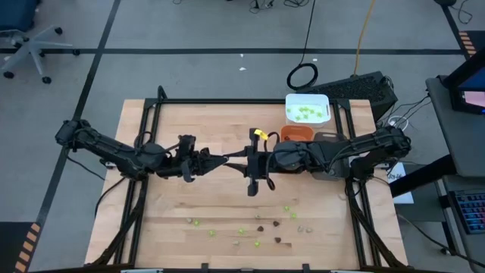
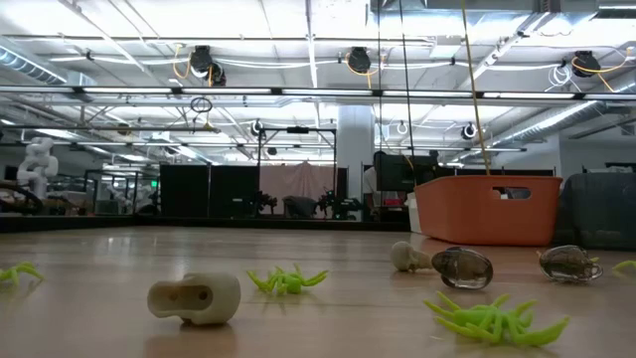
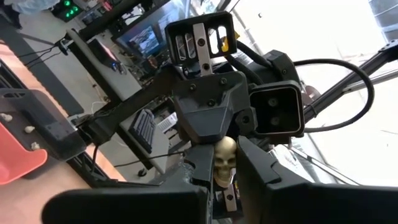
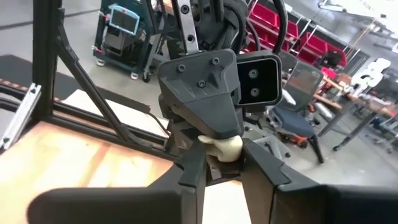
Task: Sort Halloween decoration
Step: Put the white skull toy into the black bin
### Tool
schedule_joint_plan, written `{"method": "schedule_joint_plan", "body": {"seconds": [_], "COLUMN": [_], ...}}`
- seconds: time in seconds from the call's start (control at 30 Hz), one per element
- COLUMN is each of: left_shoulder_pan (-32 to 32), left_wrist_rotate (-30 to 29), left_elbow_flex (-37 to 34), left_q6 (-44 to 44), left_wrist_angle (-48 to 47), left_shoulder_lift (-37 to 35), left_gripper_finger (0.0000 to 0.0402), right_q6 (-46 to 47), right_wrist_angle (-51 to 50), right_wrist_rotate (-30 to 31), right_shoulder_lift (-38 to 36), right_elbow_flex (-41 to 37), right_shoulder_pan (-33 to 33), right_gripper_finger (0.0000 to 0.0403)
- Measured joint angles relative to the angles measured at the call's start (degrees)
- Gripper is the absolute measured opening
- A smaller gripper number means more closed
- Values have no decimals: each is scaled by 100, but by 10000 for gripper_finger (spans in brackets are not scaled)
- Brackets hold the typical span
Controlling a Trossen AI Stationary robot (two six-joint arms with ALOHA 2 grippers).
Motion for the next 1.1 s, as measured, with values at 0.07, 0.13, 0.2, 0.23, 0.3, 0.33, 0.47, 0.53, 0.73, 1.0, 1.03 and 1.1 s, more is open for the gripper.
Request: {"method": "schedule_joint_plan", "body": {"seconds": [0.07, 0.13, 0.2, 0.23, 0.3, 0.33, 0.47, 0.53, 0.73, 1.0, 1.03, 1.1], "left_shoulder_pan": [0, 0, 0, 0, 2, 2, 2, 0, 0, 0, 0, 0], "left_wrist_rotate": [-1, 4, 14, 14, 14, 12, 12, 12, 12, 10, 9, 9], "left_elbow_flex": [0, 0, 0, 0, -2, -4, -4, -4, -4, -4, -4, -4], "left_q6": [-12, -12, -12, -12, -12, -10, -16, -17, -29, -30, -28, -25], "left_wrist_angle": [-29, -49, -51, -51, -58, -60, -62, -64, -62, -71, -71, -71], "left_shoulder_lift": [0, 2, 2, 2, 5, 7, 11, 11, 11, 11, 11, 11], "left_gripper_finger": [36, 36, 36, 36, 36, 36, 36, 36, 41, 75, 75, 75], "right_q6": [121, 144, 131, 121, 120, 122, 158, 163, 313, 720, 751, 764], "right_wrist_angle": [-63, -102, -111, -126, -187, -207, -218, -223, -228, -233, -231, -233], "right_wrist_rotate": [-9, -34, -96, -111, -120, -129, -174, -265, -341, -449, -450, -457], "right_shoulder_lift": [0, 0, 0, 0, -2, -2, -2, -2, -2, -2, -2, -2], "right_elbow_flex": [0, 0, 0, 0, 7, 7, 7, 7, 7, 7, 7, 7], "right_shoulder_pan": [0, 0, -4, -4, -5, -15, -28, -42, -69, -113, -117, -136], "right_gripper_finger": [59, 59, 59, 59, 59, 59, 59, 58, 47, 27, 24, 20]}}
